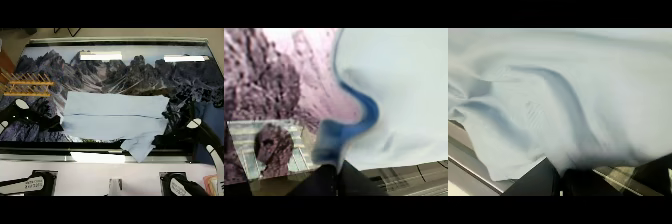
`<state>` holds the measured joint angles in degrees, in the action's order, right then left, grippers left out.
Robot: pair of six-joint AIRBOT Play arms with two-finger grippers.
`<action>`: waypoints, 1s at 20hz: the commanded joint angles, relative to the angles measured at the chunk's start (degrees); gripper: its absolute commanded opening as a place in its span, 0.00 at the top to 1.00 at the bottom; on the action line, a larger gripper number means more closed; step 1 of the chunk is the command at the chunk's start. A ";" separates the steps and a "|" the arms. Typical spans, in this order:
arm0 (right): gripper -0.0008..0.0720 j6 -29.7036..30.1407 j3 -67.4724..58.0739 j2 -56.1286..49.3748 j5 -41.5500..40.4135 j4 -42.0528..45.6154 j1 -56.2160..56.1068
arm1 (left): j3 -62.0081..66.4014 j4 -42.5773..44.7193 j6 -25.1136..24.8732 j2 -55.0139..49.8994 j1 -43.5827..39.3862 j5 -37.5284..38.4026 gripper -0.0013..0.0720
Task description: Fold the shirts.
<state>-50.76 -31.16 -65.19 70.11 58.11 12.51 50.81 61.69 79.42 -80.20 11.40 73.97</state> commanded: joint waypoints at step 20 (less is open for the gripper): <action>0.21 0.46 -35.93 -24.90 -16.28 -8.46 -2.27 | 44.74 0.74 10.19 -24.96 -7.17 0.22 0.15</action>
<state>-53.01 -65.78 -89.14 52.31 48.31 10.09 93.93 61.47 89.01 -103.26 4.34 72.93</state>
